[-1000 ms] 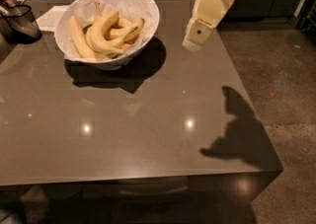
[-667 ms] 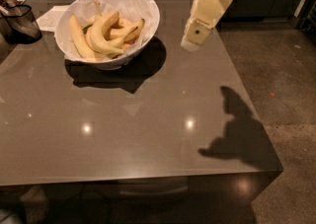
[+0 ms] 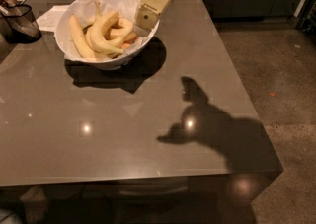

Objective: Pick banana from white bowl

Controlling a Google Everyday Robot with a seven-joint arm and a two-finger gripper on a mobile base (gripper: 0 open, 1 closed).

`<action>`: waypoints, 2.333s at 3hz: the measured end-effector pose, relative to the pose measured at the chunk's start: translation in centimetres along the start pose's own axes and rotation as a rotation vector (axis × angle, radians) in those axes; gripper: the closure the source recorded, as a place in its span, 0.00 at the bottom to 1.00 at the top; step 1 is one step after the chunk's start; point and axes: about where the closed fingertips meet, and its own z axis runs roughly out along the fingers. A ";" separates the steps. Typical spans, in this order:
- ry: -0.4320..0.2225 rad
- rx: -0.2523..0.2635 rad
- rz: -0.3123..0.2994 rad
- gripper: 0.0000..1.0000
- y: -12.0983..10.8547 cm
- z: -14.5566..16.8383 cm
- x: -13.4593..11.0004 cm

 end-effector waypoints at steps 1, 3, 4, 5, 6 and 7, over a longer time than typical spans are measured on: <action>-0.008 0.003 -0.004 0.00 0.2 0.3 -0.4; 0.065 0.035 -0.054 0.00 1.7 6.8 -4.8; 0.071 0.048 -0.064 0.00 1.6 7.0 -5.3; 0.046 0.042 -0.018 0.00 1.2 7.4 -5.4; -0.015 0.007 0.045 0.18 -0.1 8.6 -6.6; -0.046 -0.025 0.093 0.22 -1.1 9.6 -7.3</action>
Offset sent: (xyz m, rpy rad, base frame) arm 0.0122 0.0837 -0.0565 -0.0886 -0.0211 0.0109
